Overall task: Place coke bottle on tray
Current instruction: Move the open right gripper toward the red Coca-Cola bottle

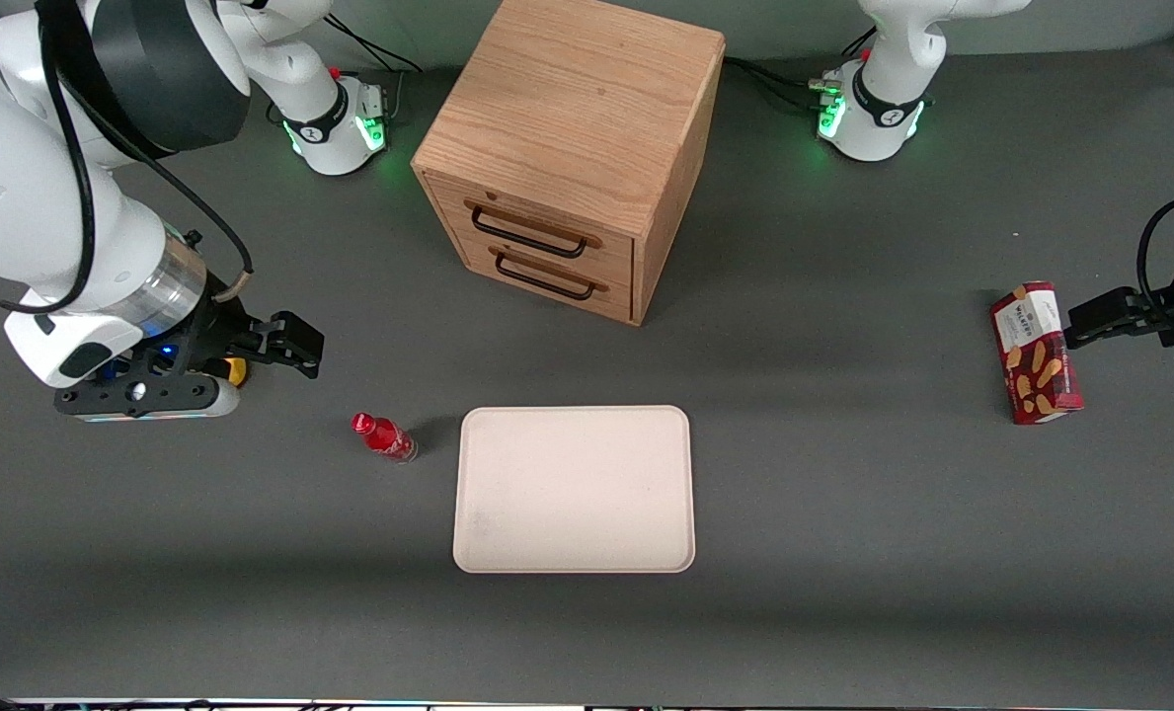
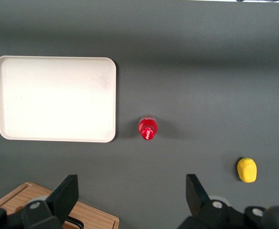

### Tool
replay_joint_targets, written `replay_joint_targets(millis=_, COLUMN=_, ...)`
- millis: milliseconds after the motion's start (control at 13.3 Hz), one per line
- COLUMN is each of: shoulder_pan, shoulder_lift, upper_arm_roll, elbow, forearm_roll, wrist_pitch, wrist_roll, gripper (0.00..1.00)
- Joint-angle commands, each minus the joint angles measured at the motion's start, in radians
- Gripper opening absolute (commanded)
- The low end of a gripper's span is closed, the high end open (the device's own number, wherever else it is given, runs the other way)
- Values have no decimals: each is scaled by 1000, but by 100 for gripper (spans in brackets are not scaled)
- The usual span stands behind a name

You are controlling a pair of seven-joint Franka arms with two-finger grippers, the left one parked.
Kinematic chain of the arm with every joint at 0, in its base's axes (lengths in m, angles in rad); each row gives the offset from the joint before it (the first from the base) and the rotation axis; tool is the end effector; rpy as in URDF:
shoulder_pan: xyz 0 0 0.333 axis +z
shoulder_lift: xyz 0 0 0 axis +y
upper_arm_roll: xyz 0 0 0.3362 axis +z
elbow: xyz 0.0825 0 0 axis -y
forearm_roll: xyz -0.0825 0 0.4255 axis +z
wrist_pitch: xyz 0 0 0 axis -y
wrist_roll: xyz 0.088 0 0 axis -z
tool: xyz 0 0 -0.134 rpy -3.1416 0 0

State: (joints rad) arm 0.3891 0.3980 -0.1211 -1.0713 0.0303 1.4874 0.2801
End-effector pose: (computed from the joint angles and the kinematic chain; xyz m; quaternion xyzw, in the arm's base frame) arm 0.6792 0.2111 0.6052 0.9999 0.0003 0.0122 0.0052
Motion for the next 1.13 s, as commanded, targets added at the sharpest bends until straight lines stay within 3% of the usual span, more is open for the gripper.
replay_joint_targets(millis=0, shoulder_pan=-9, shoulder_lift=-10, upper_arm_roll=-2, elbow=-43, forearm_roll=14, wrist_pitch=-32, wrist_roll=11, gripper=100)
replay_joint_targets(millis=301, shoulder_pan=-9, shoulder_lift=-47, upper_arm_roll=-9, elbow=-218, forearm_roll=56, wrist_pitch=69, wrist_roll=-19, gripper=100)
replay_joint_targets(millis=1055, shoulder_pan=-12, shoulder_lift=-59, upper_arm_roll=-11, elbow=-640, forearm_roll=56, wrist_pitch=621, wrist_roll=-55, gripper=100)
